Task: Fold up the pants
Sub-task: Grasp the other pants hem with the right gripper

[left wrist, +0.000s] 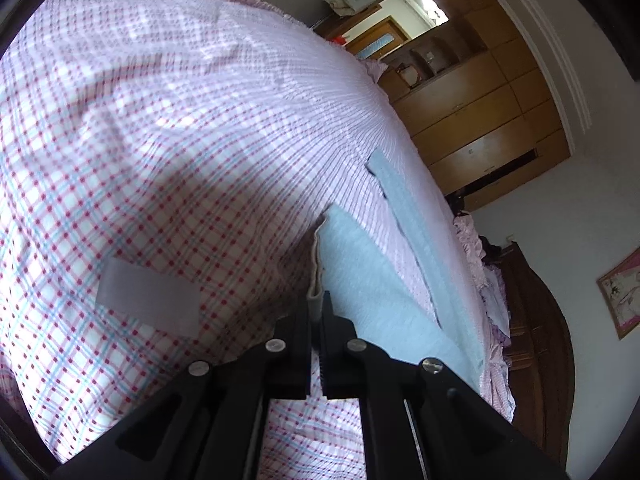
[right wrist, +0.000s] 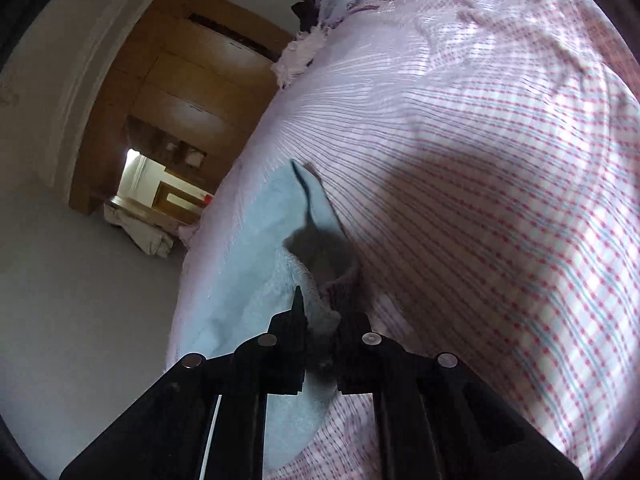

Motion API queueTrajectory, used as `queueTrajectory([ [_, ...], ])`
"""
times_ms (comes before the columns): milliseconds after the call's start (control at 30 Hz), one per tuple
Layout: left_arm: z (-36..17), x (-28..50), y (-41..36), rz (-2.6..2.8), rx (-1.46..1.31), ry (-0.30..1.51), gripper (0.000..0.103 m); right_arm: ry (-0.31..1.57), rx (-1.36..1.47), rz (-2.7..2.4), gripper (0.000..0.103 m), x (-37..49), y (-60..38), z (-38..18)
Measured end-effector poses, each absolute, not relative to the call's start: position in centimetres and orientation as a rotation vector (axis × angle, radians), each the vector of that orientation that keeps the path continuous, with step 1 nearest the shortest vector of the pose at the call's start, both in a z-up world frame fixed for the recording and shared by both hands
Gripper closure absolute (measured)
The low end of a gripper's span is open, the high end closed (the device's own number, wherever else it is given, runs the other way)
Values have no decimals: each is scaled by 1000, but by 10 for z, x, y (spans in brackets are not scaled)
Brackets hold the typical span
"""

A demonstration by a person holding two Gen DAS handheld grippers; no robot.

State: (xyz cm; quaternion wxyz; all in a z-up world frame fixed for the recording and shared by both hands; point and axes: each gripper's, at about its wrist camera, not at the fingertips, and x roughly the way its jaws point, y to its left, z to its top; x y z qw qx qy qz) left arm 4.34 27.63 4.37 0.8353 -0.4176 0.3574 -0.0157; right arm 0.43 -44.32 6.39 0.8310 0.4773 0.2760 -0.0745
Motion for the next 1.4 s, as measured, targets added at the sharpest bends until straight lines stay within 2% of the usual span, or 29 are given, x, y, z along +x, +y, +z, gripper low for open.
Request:
queueTrajectory([
  [267,80,56,268,-4,-698,711,101,550,898,-113,100,33,-444,89],
  [500,114,104,261,26,-565,714,101,580,839,-108,100,70,-440,101],
  [633,110,149,253,44,-517,749,101,592,680,-109,100,97,-431,115],
  [800,108,197,249,70,-482,756,101,582,653,-90,100,129,-430,114],
  [1167,125,296,228,31,-393,717,100,664,758,-111,100,156,-454,91],
  [1300,118,335,213,15,-397,751,101,634,907,-155,100,154,-470,87],
  [1400,108,362,206,40,-402,804,101,640,864,-168,100,171,-466,91],
])
